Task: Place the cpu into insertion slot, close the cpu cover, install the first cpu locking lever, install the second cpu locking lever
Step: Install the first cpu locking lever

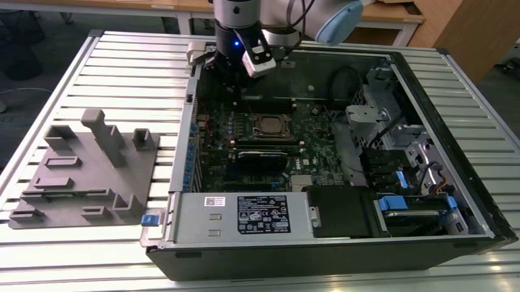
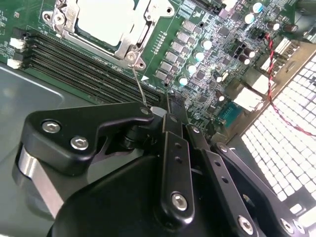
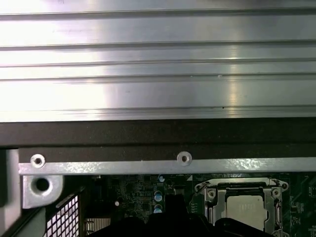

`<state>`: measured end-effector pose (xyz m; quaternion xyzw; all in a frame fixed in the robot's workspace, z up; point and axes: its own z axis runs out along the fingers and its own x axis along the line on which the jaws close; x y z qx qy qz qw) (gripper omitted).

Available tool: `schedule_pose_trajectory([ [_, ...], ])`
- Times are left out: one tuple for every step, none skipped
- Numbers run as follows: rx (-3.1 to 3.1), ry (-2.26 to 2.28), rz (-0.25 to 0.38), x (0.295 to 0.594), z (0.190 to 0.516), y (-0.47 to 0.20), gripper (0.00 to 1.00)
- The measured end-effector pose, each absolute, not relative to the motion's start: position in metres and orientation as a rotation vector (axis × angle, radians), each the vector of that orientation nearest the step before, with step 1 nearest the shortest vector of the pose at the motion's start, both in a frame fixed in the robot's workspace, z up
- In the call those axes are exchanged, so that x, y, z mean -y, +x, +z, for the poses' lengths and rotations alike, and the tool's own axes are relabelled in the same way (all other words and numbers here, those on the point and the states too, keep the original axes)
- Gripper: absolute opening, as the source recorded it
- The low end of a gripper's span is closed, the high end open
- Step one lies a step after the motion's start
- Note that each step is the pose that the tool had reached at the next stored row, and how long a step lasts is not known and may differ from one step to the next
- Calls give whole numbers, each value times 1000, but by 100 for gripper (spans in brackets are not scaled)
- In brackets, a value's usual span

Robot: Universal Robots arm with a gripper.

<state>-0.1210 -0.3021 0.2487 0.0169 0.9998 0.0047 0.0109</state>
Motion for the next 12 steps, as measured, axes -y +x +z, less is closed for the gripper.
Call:
schedule_pose_trajectory([
  [-3119, 53, 15, 302, 249, -121, 11],
  [-3119, 53, 16, 302, 249, -121, 11],
  [-3119, 53, 18, 302, 249, -121, 11],
  [-3120, 53, 24, 302, 249, -121, 11],
  [-3120, 53, 34, 302, 249, -121, 11],
  [-3119, 53, 48, 302, 249, -121, 11],
  [-3119, 53, 63, 302, 249, -121, 11],
  [-3119, 53, 80, 302, 249, -121, 11],
  [-3119, 54, 94, 302, 249, -121, 11],
  [-3118, 54, 105, 302, 249, -121, 11],
  [-3118, 54, 110, 302, 249, -121, 11],
  [-3118, 54, 113, 302, 249, -120, 11],
])
